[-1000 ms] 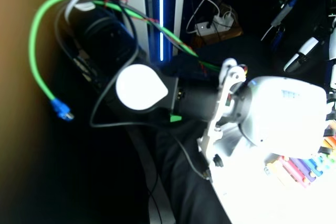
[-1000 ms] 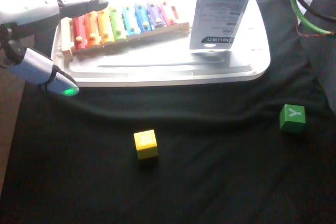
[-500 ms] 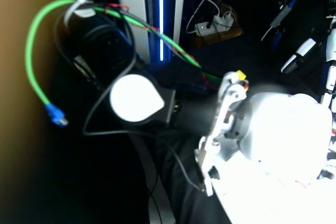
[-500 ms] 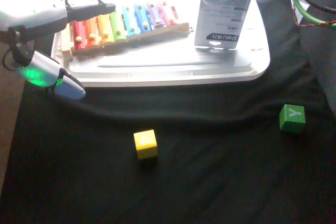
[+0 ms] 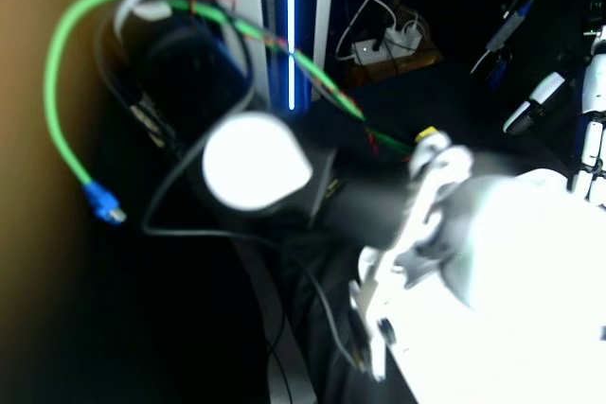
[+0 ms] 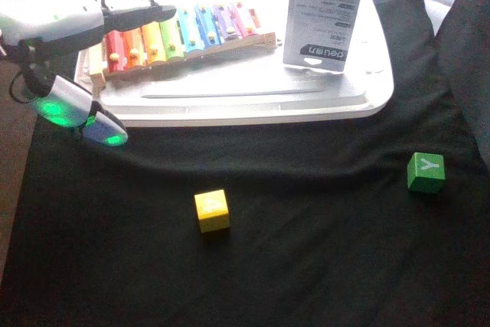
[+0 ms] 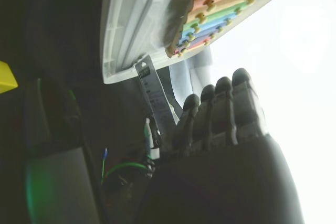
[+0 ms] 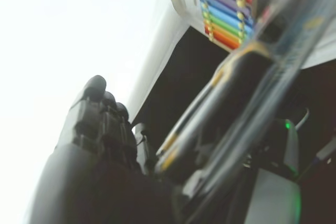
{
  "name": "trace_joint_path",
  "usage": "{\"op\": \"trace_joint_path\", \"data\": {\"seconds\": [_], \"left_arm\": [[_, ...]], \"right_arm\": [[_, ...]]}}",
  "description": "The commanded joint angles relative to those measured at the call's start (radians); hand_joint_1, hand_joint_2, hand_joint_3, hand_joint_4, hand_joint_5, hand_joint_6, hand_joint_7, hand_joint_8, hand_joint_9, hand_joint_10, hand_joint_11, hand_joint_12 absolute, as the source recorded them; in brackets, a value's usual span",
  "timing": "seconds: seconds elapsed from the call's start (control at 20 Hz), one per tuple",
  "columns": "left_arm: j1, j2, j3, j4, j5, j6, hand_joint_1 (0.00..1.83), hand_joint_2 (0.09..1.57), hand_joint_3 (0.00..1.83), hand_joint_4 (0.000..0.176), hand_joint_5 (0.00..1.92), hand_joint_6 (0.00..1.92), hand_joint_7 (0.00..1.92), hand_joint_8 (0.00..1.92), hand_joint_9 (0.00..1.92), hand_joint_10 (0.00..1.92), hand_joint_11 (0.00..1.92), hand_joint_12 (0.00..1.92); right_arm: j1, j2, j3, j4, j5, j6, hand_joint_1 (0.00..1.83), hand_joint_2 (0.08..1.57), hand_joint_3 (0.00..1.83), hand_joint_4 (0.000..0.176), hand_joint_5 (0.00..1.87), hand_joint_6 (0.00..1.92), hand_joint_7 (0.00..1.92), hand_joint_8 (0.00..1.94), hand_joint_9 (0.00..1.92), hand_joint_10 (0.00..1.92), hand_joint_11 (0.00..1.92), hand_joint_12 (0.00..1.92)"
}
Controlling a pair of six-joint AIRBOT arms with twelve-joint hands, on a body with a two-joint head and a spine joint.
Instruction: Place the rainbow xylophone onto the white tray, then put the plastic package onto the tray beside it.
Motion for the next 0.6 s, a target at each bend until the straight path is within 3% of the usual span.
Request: {"op": "trace_joint_path", "data": {"seconds": [0.0, 0.2, 0.55], "left_arm": [[-0.006, -0.007, 0.006, -0.023, -0.090, 0.004, 0.99, 0.79, 0.00, 0.000, 0.00, 0.00, 0.00, 0.00, 0.00, 0.00, 0.00, 0.00], [-0.006, -0.013, 0.009, -0.022, -0.093, 0.004, 0.99, 0.80, 0.00, 0.000, 0.00, 0.00, 0.00, 0.00, 0.00, 0.00, 0.00, 0.00], [0.001, -0.013, 0.010, -0.025, -0.095, 0.003, 0.96, 0.80, 0.00, 0.000, 0.00, 0.00, 0.00, 0.00, 0.00, 0.00, 0.00, 0.00]], "right_arm": [[0.007, -0.002, 0.003, 0.036, 0.040, 0.005, 1.01, 0.66, 0.00, 0.176, 0.00, 0.00, 0.06, 0.01, 0.04, 0.01, 0.00, 0.35], [0.007, -0.002, 0.004, 0.036, 0.035, 0.005, 1.01, 0.67, 0.00, 0.176, 0.00, 0.00, 0.06, 0.00, 0.05, 0.01, 0.02, 0.32], [0.007, 0.008, -0.018, 0.036, 0.036, 0.005, 1.01, 0.65, 0.00, 0.176, 0.00, 0.00, 0.06, 0.00, 0.06, 0.00, 0.00, 0.51]]}}
